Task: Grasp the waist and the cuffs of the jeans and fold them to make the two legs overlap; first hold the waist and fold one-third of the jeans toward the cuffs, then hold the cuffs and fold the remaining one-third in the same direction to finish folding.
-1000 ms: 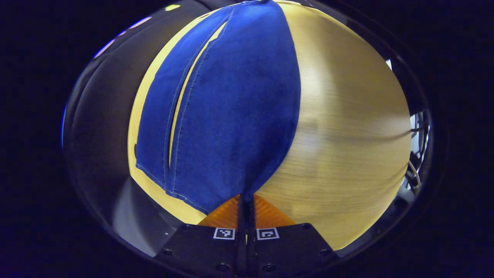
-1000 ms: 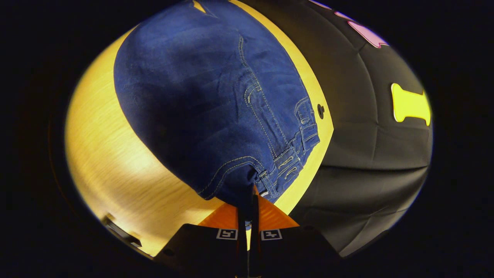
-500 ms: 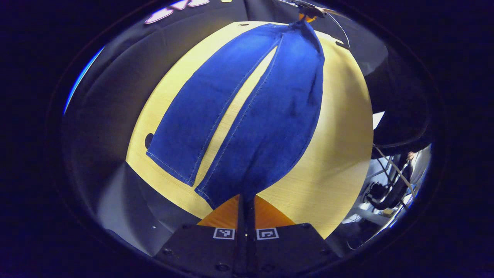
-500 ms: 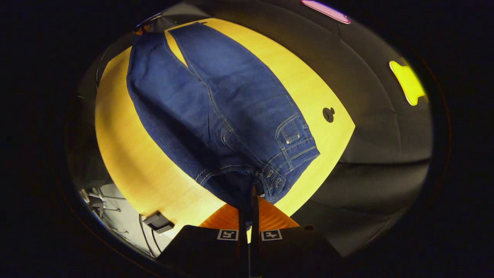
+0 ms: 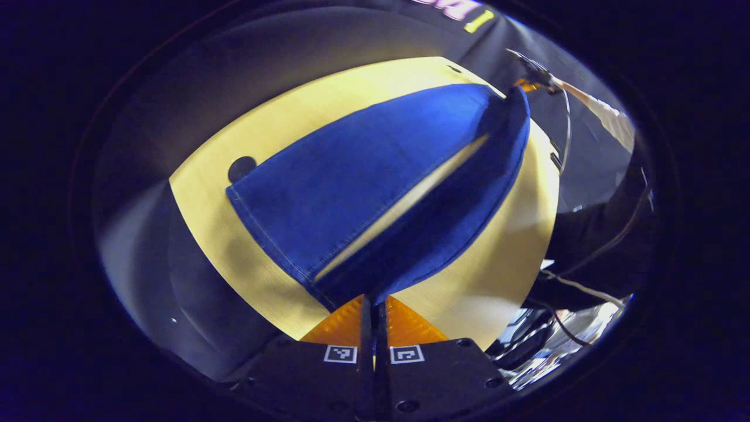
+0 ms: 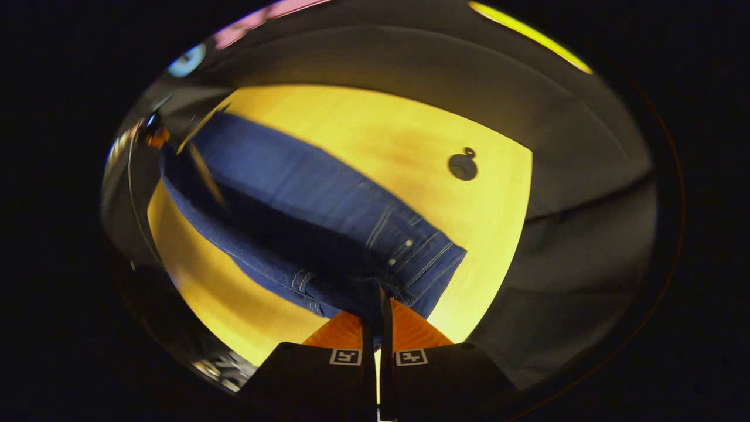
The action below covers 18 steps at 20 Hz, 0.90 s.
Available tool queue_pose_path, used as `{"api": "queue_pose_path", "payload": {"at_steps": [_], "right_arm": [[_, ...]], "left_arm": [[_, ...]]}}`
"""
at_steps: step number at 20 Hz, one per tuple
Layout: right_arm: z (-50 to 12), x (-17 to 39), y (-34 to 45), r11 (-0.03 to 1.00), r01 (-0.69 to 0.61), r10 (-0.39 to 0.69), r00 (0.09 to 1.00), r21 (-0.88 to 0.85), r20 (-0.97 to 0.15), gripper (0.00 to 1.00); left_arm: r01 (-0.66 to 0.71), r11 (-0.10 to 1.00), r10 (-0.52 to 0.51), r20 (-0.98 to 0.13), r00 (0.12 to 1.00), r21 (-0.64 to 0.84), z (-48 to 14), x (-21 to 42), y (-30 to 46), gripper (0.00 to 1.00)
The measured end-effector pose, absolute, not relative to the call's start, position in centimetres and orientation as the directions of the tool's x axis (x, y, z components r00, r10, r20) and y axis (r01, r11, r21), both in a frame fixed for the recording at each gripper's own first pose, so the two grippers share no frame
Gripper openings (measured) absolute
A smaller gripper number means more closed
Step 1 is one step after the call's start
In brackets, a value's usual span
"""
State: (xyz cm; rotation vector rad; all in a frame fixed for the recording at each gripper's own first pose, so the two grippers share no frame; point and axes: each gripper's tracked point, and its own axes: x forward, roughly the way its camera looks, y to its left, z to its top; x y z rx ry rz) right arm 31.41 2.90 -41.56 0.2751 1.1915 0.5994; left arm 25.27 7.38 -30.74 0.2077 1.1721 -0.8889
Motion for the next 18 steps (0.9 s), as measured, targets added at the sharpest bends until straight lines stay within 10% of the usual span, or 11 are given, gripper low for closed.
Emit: {"api": "queue_pose_path", "payload": {"at_steps": [14,18], "right_arm": [[-45.2,37.7,5.0,0.891,-0.291,0.435,0.321,0.349,-0.842,0.10],[-43.9,38.3,3.9,0.903,-0.310,0.407,0.392,0.297,-0.825,0.80]], "left_arm": [[0.368,0.929,-0.181,-0.833,0.522,0.029,-34.3,41.6,8.7,0.24],[0.286,0.956,-0.124,-0.791,0.600,0.067,-33.0,41.1,10.5,0.43]]}}
